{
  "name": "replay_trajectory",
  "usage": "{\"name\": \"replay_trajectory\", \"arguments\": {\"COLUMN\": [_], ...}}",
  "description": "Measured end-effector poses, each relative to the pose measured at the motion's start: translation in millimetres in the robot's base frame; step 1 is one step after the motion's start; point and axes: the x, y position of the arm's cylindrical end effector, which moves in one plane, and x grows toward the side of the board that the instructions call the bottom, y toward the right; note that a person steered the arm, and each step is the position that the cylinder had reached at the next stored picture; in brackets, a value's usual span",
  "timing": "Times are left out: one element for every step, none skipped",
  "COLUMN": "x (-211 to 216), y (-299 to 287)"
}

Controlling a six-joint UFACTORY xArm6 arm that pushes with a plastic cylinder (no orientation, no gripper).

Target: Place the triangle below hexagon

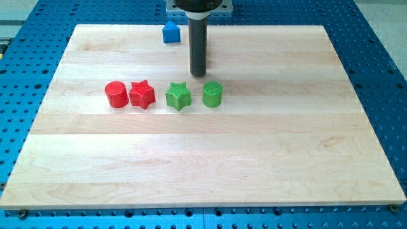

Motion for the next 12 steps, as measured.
{"name": "replay_trajectory", "arguments": {"x": [-3.4,-22.7,-32.7,-18.1,-33.6,-53.5,-47.2,-37.9,-27.3,-16.1,-11.0,-20.7], "y": [18.1,20.7,10.7,-24.1,-91.3,-104.3,-86.3,-70.0,-46.0,-31.3,0.1,18.1]}}
